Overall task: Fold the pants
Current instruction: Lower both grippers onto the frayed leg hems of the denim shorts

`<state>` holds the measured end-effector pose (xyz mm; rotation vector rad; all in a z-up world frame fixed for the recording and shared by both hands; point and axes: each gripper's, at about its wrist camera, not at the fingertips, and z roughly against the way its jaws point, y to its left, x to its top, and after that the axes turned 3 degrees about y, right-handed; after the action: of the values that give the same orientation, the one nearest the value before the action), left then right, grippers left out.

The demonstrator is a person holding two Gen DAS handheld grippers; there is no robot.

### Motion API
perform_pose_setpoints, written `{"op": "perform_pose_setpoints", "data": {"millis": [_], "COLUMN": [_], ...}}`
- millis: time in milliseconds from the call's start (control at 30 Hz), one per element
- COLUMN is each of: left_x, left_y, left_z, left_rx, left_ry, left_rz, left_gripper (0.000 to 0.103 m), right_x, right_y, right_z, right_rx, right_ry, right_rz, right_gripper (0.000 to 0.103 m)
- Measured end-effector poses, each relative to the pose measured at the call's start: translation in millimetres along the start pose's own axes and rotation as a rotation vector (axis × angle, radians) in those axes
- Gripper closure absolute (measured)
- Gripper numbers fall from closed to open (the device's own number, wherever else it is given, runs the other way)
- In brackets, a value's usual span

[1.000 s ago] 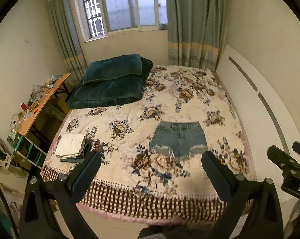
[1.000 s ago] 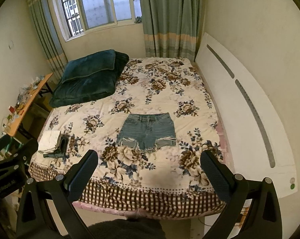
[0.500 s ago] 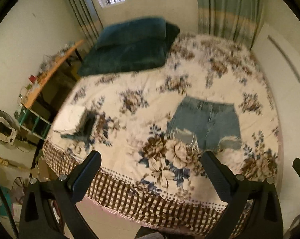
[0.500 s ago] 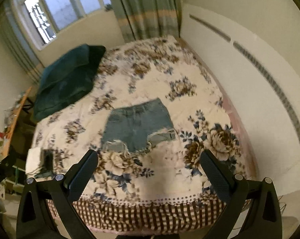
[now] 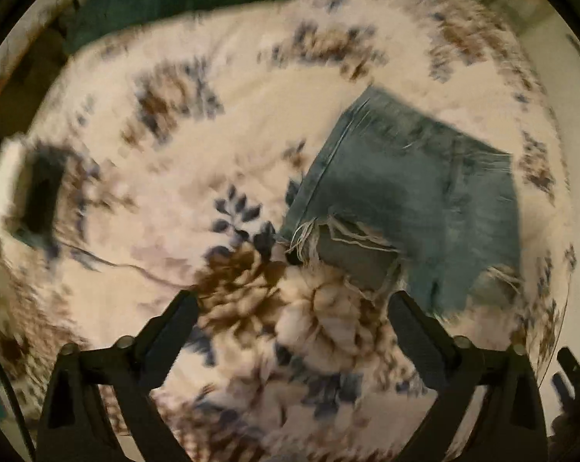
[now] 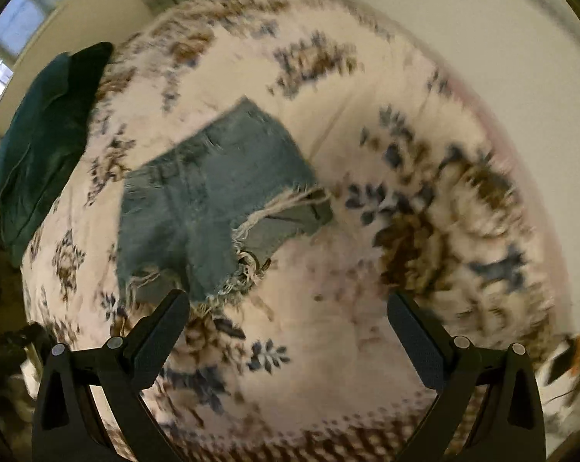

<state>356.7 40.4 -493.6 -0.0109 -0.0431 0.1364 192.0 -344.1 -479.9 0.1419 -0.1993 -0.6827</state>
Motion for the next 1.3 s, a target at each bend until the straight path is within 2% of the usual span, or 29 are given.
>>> {"op": "perform_pose_setpoints", "data": {"millis": [67, 100, 167, 300, 367, 433, 533, 600, 667, 700, 733, 767, 833, 867, 1000, 1133, 1200, 1233, 1300], "left_x": [9.8, 11.5, 14.1, 21.8, 25.2, 28.0, 30.7, 31.2, 30.4, 29.7, 28.5, 26.6, 17.8, 11.7, -29.9, -49.7, -44.9, -36.7, -28.9], "left_y": [9.2, 13.9, 20.2, 25.3, 23.2, 15.5, -2.1, -17.1, -27.3, -31.2, -33.7, -33.6, -30.8, -28.4, -19.6, -10.9, -9.1, -11.4, -5.6], "left_z": [-42.0, -59.7, -94.0, -140.1, -154.4, -158.5, -144.6, -137.2, -134.6, -131.7, -128.4, -124.0, -109.3, -100.3, -64.4, -50.4, -56.0, -59.9, -64.3], "left_rx": [-0.090, -0.122, -0.200, -0.318, -0.338, -0.290, -0.246, -0.217, -0.195, -0.189, -0.177, -0.178, -0.175, -0.165, -0.211, -0.234, -0.240, -0.229, -0.244], "left_ry": [0.059, 0.085, 0.129, 0.183, 0.187, 0.175, 0.094, 0.043, 0.008, -0.009, -0.021, -0.035, -0.073, -0.088, -0.114, -0.104, -0.081, -0.059, -0.035], "left_rz": [0.069, 0.104, 0.172, 0.278, 0.313, 0.320, 0.302, 0.266, 0.251, 0.245, 0.237, 0.236, 0.232, 0.230, 0.248, 0.213, 0.232, 0.234, 0.249], "left_gripper": [0.022, 0.023, 0.023, 0.023, 0.023, 0.024, 0.043, 0.074, 0.092, 0.096, 0.097, 0.098, 0.100, 0.100, 0.100, 0.096, 0.096, 0.095, 0.095], "right_x": [12.7, 18.3, 32.7, 55.5, 60.7, 64.3, 66.0, 65.9, 64.9, 62.8, 62.1, 61.0, 57.0, 53.8, 36.6, 17.5, 11.4, 11.4, 22.5], "right_y": [-18.5, -27.3, -46.2, -73.6, -79.7, -80.3, -56.3, -29.9, -8.3, -2.5, -1.5, -4.9, -14.5, -17.4, -21.9, -36.0, -42.7, -49.1, -53.8], "right_z": [-42.6, -62.1, -104.4, -178.5, -207.0, -224.3, -230.3, -230.3, -237.2, -240.0, -245.3, -245.6, -241.4, -236.5, -201.9, -171.0, -164.9, -163.8, -165.2], "right_rx": [0.028, 0.043, 0.077, 0.210, 0.285, 0.358, 0.380, 0.391, 0.345, 0.310, 0.279, 0.282, 0.317, 0.325, 0.326, 0.325, 0.368, 0.383, 0.329], "right_ry": [0.038, 0.052, 0.081, 0.137, 0.159, 0.147, 0.105, 0.085, 0.089, 0.099, 0.102, 0.095, 0.084, 0.078, 0.045, 0.052, 0.078, 0.093, 0.120], "right_rz": [-0.055, -0.081, -0.140, -0.271, -0.339, -0.383, -0.338, -0.260, -0.192, -0.173, -0.172, -0.189, -0.237, -0.246, -0.243, -0.202, -0.159, -0.158, -0.148], "right_gripper": [0.000, 0.000, 0.000, 0.000, 0.000, 0.000, 0.004, 0.014, 0.043, 0.054, 0.072, 0.084, 0.092, 0.095, 0.100, 0.102, 0.100, 0.099, 0.080]}}
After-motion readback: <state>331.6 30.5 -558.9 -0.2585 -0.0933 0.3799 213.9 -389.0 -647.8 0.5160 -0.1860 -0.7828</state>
